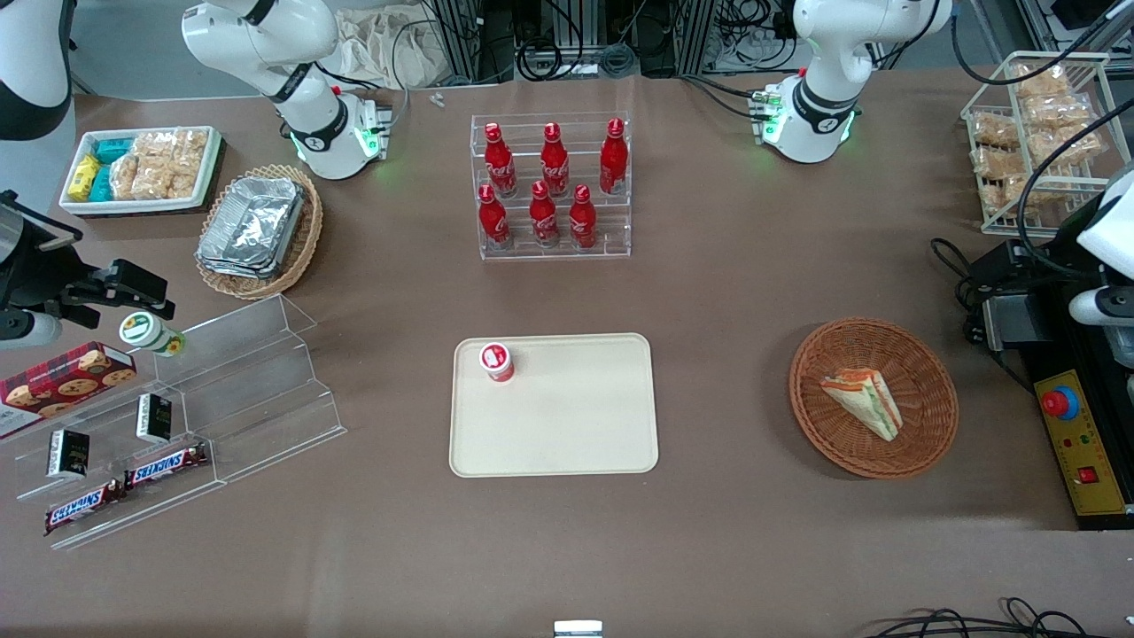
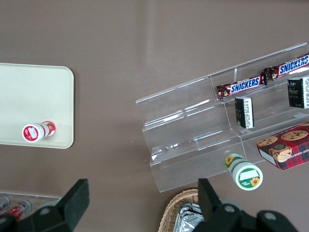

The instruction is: Place sandwich from basket to tray

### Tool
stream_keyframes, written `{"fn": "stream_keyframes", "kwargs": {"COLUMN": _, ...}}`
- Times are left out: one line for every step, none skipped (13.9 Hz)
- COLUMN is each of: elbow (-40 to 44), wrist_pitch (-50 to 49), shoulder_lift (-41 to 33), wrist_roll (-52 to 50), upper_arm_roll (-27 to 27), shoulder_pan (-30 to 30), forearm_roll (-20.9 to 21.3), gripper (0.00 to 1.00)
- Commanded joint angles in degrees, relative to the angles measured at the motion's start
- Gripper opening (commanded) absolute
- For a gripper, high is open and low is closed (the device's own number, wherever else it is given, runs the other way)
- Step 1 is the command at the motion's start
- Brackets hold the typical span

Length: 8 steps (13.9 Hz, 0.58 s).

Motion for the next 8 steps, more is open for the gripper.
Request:
{"fn": "stream_keyframes", "kwargs": {"elbow": 0.41, "wrist_pitch": -1.05, "shoulder_lift": -0.29, "wrist_roll": -0.24, "upper_arm_roll": 0.71, "shoulder_pan": -0.58, "forearm_roll": 0.72, "gripper": 1.00}}
{"fn": "stream_keyframes", "kwargs": {"elbow": 0.49, "wrist_pitch": -1.05, "shoulder_lift": -0.29, "wrist_roll": -0.15, "upper_arm_roll": 0.71, "shoulder_pan": -0.40, "forearm_roll": 0.63, "gripper": 1.00}}
{"fn": "stream_keyframes", "kwargs": {"elbow": 0.49, "wrist_pitch": -1.05, "shoulder_lift": -0.38, "wrist_roll": 0.20, "upper_arm_roll": 0.71, "shoulder_pan": -0.40, "forearm_roll": 0.71, "gripper": 1.00}}
{"fn": "stream_keyframes", "kwargs": {"elbow": 0.49, "wrist_pitch": -1.05, "shoulder_lift": -0.30, "wrist_roll": 0.46, "upper_arm_roll": 0.71, "shoulder_pan": -0.32, "forearm_roll": 0.80, "gripper": 1.00}}
{"fn": "stream_keyframes", "kwargs": {"elbow": 0.23, "wrist_pitch": -1.05, "shoulder_lift": -0.29, "wrist_roll": 0.55, "upper_arm_roll": 0.71, "shoulder_pan": -0.31, "forearm_roll": 0.80, "gripper": 1.00}}
{"fn": "stream_keyframes", "kwargs": {"elbow": -0.21, "wrist_pitch": -1.13, "shoulder_lift": -0.29, "wrist_roll": 0.55, "upper_arm_roll": 0.71, "shoulder_pan": -0.31, "forearm_roll": 0.80, "gripper": 1.00}}
{"fn": "stream_keyframes", "kwargs": {"elbow": -1.43, "wrist_pitch": -1.31, "shoulder_lift": -0.38, "wrist_roll": 0.47, "upper_arm_roll": 0.71, "shoulder_pan": -0.23, "forearm_roll": 0.80, "gripper": 1.00}}
{"fn": "stream_keyframes", "kwargs": {"elbow": -3.01, "wrist_pitch": -0.70, "shoulder_lift": -0.47, "wrist_roll": 0.38, "upper_arm_roll": 0.71, "shoulder_pan": -0.23, "forearm_roll": 0.46, "gripper": 1.00}}
